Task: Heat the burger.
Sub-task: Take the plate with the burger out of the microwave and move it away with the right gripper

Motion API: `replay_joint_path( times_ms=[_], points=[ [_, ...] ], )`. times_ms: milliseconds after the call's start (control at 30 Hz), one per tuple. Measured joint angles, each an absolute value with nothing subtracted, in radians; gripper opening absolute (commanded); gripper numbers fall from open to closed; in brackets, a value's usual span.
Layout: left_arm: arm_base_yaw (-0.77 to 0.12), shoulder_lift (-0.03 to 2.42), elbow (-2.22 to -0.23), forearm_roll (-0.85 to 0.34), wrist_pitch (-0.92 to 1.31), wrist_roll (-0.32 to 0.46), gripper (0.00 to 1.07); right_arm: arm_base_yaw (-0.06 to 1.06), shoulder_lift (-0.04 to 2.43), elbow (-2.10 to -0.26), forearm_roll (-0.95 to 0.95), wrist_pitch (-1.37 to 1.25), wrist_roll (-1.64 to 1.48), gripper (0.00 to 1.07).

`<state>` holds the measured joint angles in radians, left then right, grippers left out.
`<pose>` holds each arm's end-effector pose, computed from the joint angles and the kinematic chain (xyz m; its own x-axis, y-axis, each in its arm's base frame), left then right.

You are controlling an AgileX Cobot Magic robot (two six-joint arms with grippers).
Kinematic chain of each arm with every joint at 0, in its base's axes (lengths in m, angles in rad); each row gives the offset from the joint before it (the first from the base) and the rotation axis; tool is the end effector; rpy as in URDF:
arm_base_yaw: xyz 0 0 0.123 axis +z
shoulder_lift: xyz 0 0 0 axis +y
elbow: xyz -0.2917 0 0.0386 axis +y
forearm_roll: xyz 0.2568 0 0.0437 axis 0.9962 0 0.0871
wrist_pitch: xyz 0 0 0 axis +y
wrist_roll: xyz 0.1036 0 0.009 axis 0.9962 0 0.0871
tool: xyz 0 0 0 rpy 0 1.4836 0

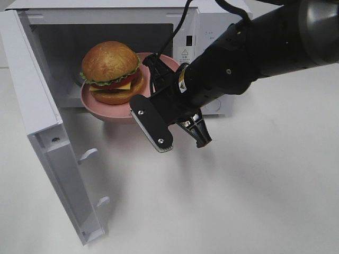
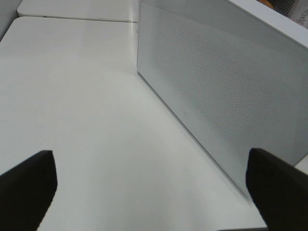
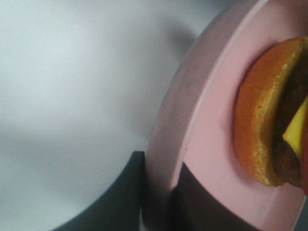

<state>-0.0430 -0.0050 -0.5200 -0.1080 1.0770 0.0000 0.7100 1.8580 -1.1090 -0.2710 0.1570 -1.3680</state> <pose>0.0006 -0.0099 0.2804 -0.4516 -0.0317 -0.8916 0.1046 0.9906 -0.0882 0.3129 0.2632 0.1734 0.6639 -0.7440 0.0750 -0.5088 -0.5230 -0.6838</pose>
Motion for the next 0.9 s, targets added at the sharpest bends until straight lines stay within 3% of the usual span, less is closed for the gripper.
replay_joint_path(
  times_ms=[900],
  points=[
    [-0.043, -0.005, -0.520, -0.108, 1.077, 0.000, 1.00, 0.710, 1.544, -0.801, -0.270, 0.121, -1.327, 0.00]
  ],
)
